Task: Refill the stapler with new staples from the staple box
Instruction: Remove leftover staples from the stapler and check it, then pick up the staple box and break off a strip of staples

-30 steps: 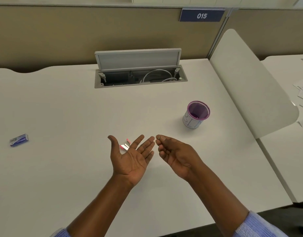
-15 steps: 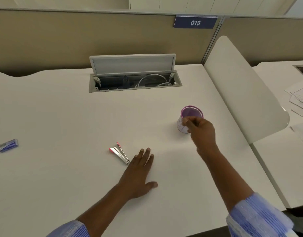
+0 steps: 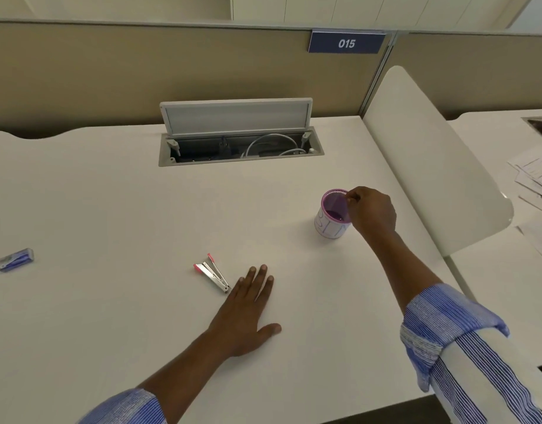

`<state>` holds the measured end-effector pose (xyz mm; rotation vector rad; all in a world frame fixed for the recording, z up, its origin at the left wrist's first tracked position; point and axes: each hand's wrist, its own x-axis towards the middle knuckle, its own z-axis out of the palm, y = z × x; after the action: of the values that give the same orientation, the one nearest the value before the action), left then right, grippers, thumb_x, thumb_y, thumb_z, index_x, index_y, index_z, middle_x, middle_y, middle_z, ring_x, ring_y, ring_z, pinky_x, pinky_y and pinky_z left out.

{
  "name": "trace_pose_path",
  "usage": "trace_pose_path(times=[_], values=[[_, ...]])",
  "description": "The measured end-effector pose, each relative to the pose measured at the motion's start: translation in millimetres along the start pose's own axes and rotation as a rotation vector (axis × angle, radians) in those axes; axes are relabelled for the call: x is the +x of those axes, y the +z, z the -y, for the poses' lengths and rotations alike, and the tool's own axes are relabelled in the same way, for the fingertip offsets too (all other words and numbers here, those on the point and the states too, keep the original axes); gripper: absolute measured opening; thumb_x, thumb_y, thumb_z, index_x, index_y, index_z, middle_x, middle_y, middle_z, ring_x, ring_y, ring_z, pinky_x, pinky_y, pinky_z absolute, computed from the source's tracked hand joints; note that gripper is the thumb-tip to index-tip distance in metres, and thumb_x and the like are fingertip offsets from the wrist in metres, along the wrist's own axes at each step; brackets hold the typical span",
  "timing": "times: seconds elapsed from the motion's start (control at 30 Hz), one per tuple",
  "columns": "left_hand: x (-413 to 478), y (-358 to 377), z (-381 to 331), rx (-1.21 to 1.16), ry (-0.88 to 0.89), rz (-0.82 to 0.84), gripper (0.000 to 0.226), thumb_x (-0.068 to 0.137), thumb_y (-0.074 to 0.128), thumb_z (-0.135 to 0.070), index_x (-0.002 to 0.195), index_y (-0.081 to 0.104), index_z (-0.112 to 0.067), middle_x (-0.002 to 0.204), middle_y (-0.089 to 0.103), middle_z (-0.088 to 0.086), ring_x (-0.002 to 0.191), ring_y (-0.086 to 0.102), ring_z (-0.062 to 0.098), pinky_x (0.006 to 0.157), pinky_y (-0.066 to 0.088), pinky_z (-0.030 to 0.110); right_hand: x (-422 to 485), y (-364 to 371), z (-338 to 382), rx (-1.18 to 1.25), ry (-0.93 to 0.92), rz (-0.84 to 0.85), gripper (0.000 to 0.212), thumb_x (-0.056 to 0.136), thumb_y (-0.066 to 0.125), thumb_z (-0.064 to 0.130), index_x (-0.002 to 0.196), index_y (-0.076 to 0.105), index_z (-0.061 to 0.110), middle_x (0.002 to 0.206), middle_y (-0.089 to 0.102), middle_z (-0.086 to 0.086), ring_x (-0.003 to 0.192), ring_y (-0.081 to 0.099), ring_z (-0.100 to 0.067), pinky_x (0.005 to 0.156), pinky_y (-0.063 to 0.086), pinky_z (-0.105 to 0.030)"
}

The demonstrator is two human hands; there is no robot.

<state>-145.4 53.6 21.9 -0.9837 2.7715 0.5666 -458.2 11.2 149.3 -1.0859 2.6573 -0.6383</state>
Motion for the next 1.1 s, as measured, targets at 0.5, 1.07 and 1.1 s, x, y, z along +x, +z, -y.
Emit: trace_pose_path(times=[0.5, 1.07, 1.1], values=[[-64, -13, 8, -0.371, -0.020, -0.439, 0.031, 0.093, 0.060, -0.046, 0.106, 0.071, -0.020, 0.106, 0.066, -0.007, 0.100, 0.061, 0.013, 0.084, 0.053, 0.033, -129, 56, 53, 0.254, -0.383, 0.119, 0.010, 0.095, 0.066, 0.030, 0.093, 0.074, 0.024, 0.091, 0.074, 0.012, 0.068, 0.062, -0.005, 0.071, 0.052, -0.028], [-175, -48, 261, -0.528, -1.144, -0.907, 0.057, 0.086, 0.077, -0.027, 0.131, 0.055, -0.002, 0.126, 0.055, 0.024, 0.117, 0.053, 0.043, 0.094, 0.046, 0.049, -226, 183, 111, -0.120, -0.766, 0.332, 0.039, 0.077, 0.084, 0.025, 0.111, 0.072, 0.010, 0.143, 0.058, -0.021, 0.138, 0.050, -0.042, 0.097, 0.053, -0.054], [-175, -53, 270, -0.540, -1.174, -0.899, 0.063, 0.086, 0.077, -0.028, 0.137, 0.050, -0.001, 0.130, 0.053, 0.025, 0.122, 0.050, 0.043, 0.097, 0.045, 0.051, -226, 184, 110, -0.133, -0.771, 0.332, 0.038, 0.077, 0.084, 0.026, 0.110, 0.072, 0.010, 0.144, 0.057, -0.021, 0.140, 0.048, -0.041, 0.098, 0.053, -0.054]])
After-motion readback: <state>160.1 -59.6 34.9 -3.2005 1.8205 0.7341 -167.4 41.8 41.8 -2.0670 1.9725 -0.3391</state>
